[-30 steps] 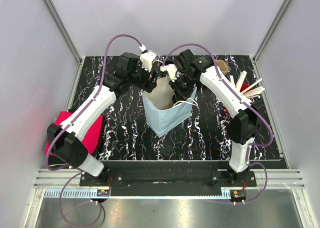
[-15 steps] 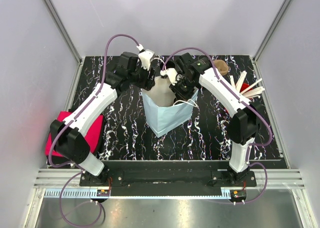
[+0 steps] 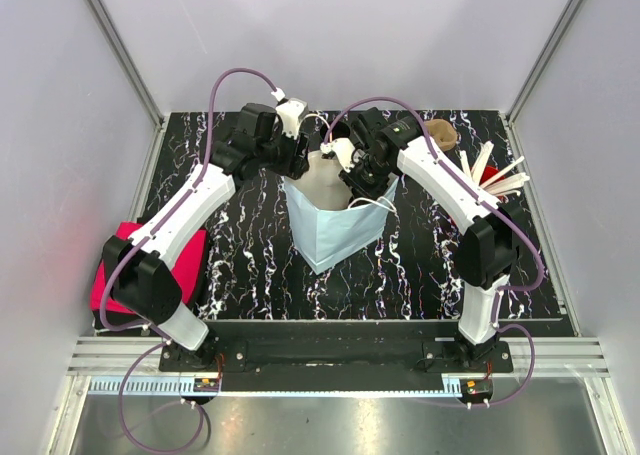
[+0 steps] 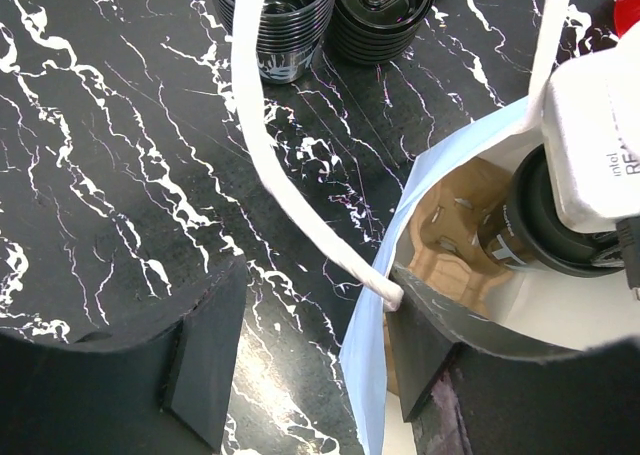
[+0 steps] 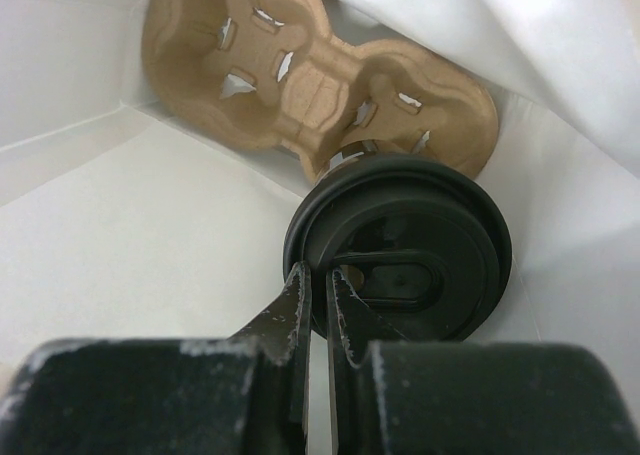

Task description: Pack the takeout coffee

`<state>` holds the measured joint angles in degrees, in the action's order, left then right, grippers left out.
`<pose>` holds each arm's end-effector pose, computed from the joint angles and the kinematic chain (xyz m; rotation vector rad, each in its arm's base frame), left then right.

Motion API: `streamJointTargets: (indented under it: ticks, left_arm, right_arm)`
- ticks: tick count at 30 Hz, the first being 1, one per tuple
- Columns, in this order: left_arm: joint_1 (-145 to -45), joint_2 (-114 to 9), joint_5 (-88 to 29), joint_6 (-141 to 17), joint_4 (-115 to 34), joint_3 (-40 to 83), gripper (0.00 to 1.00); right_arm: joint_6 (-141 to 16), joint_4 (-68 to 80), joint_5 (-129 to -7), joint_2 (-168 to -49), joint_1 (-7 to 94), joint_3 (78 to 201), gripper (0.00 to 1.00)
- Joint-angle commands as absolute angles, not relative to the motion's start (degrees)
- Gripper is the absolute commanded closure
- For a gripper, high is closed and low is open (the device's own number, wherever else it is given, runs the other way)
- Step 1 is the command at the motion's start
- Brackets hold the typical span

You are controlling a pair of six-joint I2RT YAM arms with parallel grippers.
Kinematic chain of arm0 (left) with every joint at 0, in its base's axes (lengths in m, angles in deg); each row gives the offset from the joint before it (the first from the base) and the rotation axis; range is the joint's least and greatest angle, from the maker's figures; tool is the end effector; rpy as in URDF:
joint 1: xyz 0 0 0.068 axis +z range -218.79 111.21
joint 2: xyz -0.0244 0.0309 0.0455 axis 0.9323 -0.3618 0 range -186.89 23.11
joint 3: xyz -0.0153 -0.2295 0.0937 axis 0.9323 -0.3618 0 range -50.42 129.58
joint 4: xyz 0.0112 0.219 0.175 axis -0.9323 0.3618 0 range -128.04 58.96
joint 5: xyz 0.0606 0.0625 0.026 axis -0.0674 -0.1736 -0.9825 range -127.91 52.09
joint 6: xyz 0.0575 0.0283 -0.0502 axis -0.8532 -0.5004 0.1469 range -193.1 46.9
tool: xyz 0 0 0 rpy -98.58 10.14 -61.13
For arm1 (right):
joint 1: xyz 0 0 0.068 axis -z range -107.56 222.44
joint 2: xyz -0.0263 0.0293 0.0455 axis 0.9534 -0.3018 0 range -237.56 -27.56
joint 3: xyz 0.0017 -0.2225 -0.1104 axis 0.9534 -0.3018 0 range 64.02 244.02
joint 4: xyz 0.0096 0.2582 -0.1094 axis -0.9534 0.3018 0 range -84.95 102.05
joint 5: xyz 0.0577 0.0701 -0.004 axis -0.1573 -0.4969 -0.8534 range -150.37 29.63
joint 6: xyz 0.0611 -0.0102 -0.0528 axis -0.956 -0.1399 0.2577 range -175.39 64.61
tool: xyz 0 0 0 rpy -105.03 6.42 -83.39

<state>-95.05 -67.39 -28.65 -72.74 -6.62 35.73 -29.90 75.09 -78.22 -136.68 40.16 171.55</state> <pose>0.3606 -0.1905 0.3078 0.5866 2.1411 -0.4363 0.3347 0.2371 0.2577 -1.4169 2.4211 0.4665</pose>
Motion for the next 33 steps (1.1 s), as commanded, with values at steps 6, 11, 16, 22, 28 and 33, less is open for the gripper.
streamJointTargets:
  ticks: [6, 11, 16, 22, 28, 33]
  left_arm:
    - [-94.5, -65.7, -27.5, -71.9, -9.2, 37.5, 0.41]
    - [-94.5, -65.5, -27.3, -71.8, -9.3, 37.4, 0.41]
    - [-94.5, -65.6, -26.7, -71.6, -9.5, 37.3, 0.42]
    - [-94.5, -65.3, -26.5, -71.6, -9.7, 36.9, 0.42]
    - [-94.5, -65.2, -26.1, -71.4, -10.0, 36.3, 0.42]
    - [-94.5, -65.2, -25.8, -71.3, -10.1, 36.1, 0.42]
  right_arm:
    - [-29.1, 75.5, -75.9, -135.5, 39.7, 171.4, 1.0]
    - [-29.1, 75.5, -75.7, -135.9, 39.7, 171.5, 1.0]
    - [-28.9, 75.1, -75.3, -135.7, 39.7, 171.3, 1.0]
    - [-28.9, 73.5, -74.9, -135.1, 39.7, 170.6, 1.0]
    - [-28.9, 71.1, -74.5, -134.1, 39.7, 169.1, 1.0]
    - [-28.9, 68.1, -74.0, -132.9, 39.7, 167.0, 1.0]
